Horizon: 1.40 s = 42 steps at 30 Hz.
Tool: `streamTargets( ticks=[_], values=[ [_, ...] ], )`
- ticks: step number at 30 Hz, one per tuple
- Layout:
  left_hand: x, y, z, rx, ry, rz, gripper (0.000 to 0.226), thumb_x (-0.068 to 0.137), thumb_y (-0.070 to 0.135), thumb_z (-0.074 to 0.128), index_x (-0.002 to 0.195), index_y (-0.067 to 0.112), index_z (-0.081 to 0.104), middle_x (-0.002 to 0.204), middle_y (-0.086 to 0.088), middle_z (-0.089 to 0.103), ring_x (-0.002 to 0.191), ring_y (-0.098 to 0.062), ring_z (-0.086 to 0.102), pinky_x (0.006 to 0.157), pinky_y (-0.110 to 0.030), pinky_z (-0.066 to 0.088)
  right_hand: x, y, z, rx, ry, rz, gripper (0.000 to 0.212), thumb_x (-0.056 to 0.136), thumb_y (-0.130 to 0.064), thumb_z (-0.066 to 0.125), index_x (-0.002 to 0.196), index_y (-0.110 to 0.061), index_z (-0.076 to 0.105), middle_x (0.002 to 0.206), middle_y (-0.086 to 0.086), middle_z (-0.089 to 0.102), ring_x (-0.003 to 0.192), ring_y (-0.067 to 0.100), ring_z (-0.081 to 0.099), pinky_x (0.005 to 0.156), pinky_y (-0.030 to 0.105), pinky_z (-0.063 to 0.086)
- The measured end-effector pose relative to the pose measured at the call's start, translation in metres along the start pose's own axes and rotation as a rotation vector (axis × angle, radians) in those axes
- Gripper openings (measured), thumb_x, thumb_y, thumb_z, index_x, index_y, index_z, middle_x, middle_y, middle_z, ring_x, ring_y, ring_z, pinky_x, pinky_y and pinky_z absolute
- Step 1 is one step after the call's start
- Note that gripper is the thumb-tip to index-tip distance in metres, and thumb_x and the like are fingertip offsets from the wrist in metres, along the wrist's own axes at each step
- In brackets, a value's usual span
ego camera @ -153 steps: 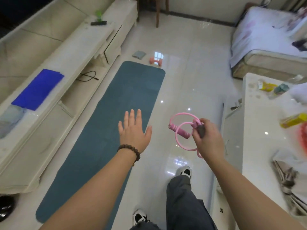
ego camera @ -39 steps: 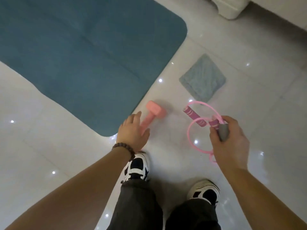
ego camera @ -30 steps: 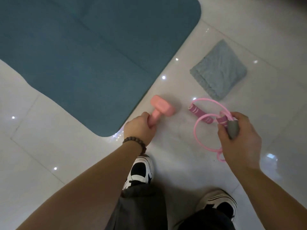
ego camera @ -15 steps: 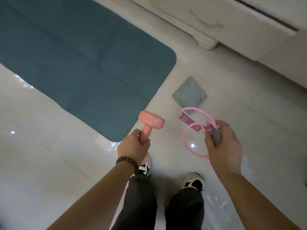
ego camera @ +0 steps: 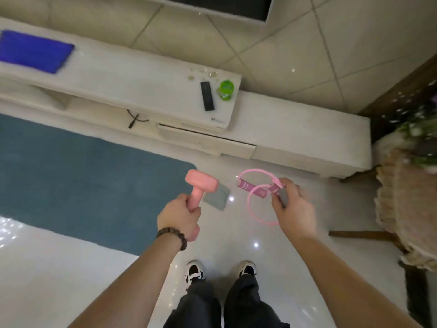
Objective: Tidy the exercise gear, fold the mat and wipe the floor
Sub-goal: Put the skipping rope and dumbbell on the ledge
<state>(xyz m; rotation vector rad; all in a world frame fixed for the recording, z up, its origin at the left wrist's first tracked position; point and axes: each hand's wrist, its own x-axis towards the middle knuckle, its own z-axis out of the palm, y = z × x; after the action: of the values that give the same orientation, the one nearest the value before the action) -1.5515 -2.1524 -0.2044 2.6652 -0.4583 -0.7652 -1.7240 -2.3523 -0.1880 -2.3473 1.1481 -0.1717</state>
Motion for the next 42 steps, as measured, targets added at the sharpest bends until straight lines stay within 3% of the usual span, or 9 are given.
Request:
streamTargets(
  ticks=[10, 16, 24, 28, 31, 37, 42],
  values=[
    [0.003, 0.085, -0.049, 0.03, -0.062, 0.193, 0.014, 0.085, 0.035, 0.057, 0.083, 0.022, 0.053, 0.079, 0.003, 0.06, 0.074, -0.019, 0.06, 0.063, -0.03, 0.048, -0.019, -0.009, -0.083, 0.061, 0.267, 0.194, 0.02, 0.088, -0.021, 0.061, 0.108, -0.017, 0.057, 0.094, 0.002, 0.055, 0.085, 0.028, 0.056, 0.061, 0.031, 0.034],
    [0.026, 0.146, -0.03, 0.041, -0.101, 0.215, 0.013, 0.086, 0.034, 0.058, 0.085, 0.021, 0.054, 0.078, 0.004, 0.06, 0.074, -0.019, 0.059, 0.059, -0.028, 0.041, 0.02, 0.024, -0.108, 0.072, 0.301, 0.242, 0.032, 0.089, -0.023, 0.06, 0.12, -0.017, 0.054, 0.104, 0.008, 0.06, 0.091, 0.03, 0.057, 0.066, 0.03, 0.034],
    [0.103, 0.254, 0.019, 0.042, -0.111, 0.094, 0.01, 0.086, 0.03, 0.057, 0.084, 0.02, 0.053, 0.076, 0.004, 0.062, 0.069, -0.014, 0.059, 0.057, -0.026, 0.043, 0.16, 0.105, -0.13, 0.091, 0.206, 0.158, 0.03, 0.092, -0.027, 0.057, 0.121, -0.021, 0.051, 0.102, 0.0, 0.055, 0.083, 0.016, 0.049, 0.066, 0.027, 0.036],
    [0.148, 0.312, 0.04, 0.03, -0.108, 0.01, 0.009, 0.085, 0.027, 0.055, 0.084, 0.018, 0.054, 0.075, 0.002, 0.062, 0.065, -0.012, 0.057, 0.054, -0.026, 0.039, 0.241, 0.144, -0.134, 0.036, 0.104, 0.134, 0.034, 0.091, -0.028, 0.056, 0.124, -0.023, 0.047, 0.103, 0.002, 0.057, 0.086, 0.02, 0.057, 0.066, 0.032, 0.051],
    [0.175, 0.338, 0.054, 0.013, -0.085, -0.039, 0.007, 0.086, 0.028, 0.056, 0.086, 0.021, 0.053, 0.074, 0.005, 0.06, 0.066, -0.013, 0.056, 0.053, -0.026, 0.037, 0.293, 0.165, -0.137, -0.006, 0.022, 0.082, 0.035, 0.091, -0.029, 0.056, 0.124, -0.024, 0.046, 0.101, -0.001, 0.057, 0.086, 0.018, 0.057, 0.067, 0.034, 0.054],
    [0.239, 0.349, 0.081, -0.041, -0.065, -0.131, 0.004, 0.088, 0.027, 0.057, 0.09, 0.023, 0.055, 0.074, 0.007, 0.06, 0.064, -0.007, 0.053, 0.051, -0.023, 0.034, 0.385, 0.184, -0.113, -0.03, -0.04, 0.004, 0.033, 0.091, -0.026, 0.058, 0.122, -0.017, 0.052, 0.103, 0.006, 0.06, 0.091, 0.023, 0.056, 0.066, 0.027, 0.041],
    [0.313, 0.329, 0.12, 0.028, -0.079, -0.14, 0.009, 0.09, 0.031, 0.055, 0.096, 0.024, 0.055, 0.072, 0.012, 0.055, 0.061, -0.003, 0.048, 0.049, -0.022, 0.031, 0.443, 0.195, -0.05, -0.044, -0.085, -0.056, 0.037, 0.091, -0.03, 0.059, 0.125, -0.019, 0.052, 0.105, 0.002, 0.062, 0.09, 0.017, 0.056, 0.066, 0.021, 0.043]
  ],
)
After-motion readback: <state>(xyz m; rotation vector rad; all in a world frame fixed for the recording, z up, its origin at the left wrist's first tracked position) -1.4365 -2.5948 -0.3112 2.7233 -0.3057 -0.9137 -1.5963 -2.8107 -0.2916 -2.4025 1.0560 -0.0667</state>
